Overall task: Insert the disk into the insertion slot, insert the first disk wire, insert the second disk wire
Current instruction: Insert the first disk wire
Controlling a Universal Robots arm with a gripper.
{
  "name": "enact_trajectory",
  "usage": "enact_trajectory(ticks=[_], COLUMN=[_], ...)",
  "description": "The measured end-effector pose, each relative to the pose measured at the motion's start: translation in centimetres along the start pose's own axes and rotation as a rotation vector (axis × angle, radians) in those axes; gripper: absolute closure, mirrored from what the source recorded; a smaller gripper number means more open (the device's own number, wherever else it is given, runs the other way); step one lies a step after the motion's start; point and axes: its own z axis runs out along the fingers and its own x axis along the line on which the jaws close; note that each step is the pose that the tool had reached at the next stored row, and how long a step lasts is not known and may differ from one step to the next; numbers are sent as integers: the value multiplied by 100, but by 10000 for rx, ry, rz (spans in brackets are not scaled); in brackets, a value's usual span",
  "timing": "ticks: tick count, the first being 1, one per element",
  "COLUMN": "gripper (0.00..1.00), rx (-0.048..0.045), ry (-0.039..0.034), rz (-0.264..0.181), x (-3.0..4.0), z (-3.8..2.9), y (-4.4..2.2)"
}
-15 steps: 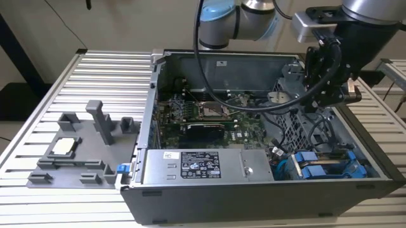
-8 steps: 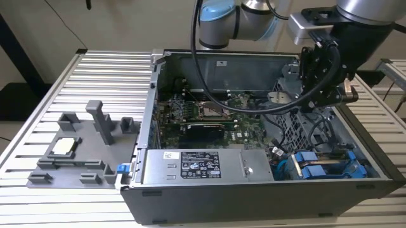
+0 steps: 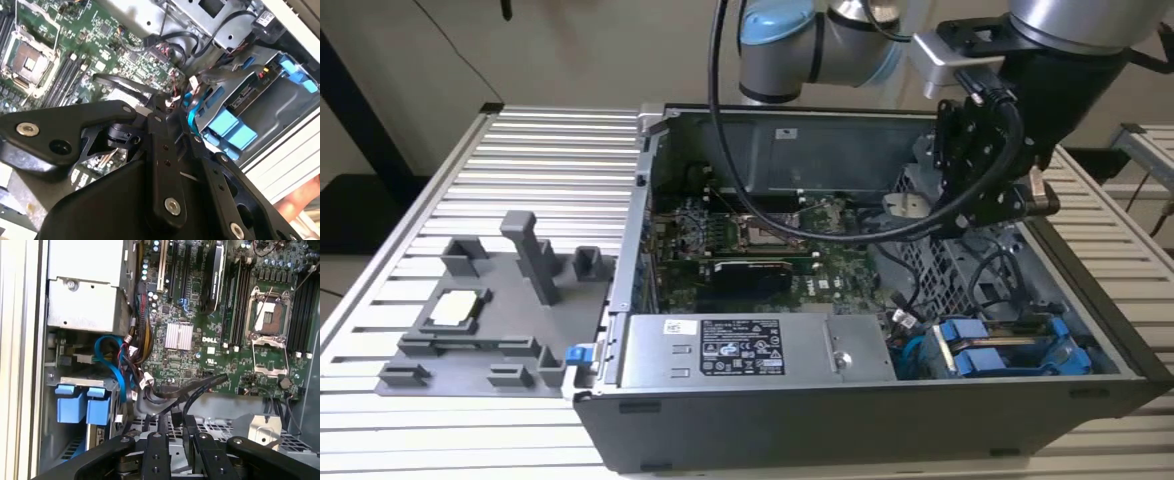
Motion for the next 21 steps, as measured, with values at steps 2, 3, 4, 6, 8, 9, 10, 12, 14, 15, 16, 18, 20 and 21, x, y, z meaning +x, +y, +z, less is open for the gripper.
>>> enact_trajectory(ticks=[2,3,4,6,8,9,10,12,14,15,16,18,20,21], gripper=[73,73,73,73,73,73,73,73,73,73,73,73,73,73], rx=[-1,-1,0,1,25,43,53,54,54,54,54,54,55,55], ry=[0,-1,-3,0,0,2,1,2,2,1,0,0,1,1], rz=[-6,-9,-10,-10,-15,-16,-16,-17,-18,-19,-19,-18,-19,-18], x=[-5,-7,-8,-8,-8,-8,-7,-7,-7,-7,-7,-6,-6,-5], z=[2,5,11,24,34,39,44,47,47,48,48,49,50,51], y=[57,77,92,108,110,111,111,111,111,111,108,104,99,98])
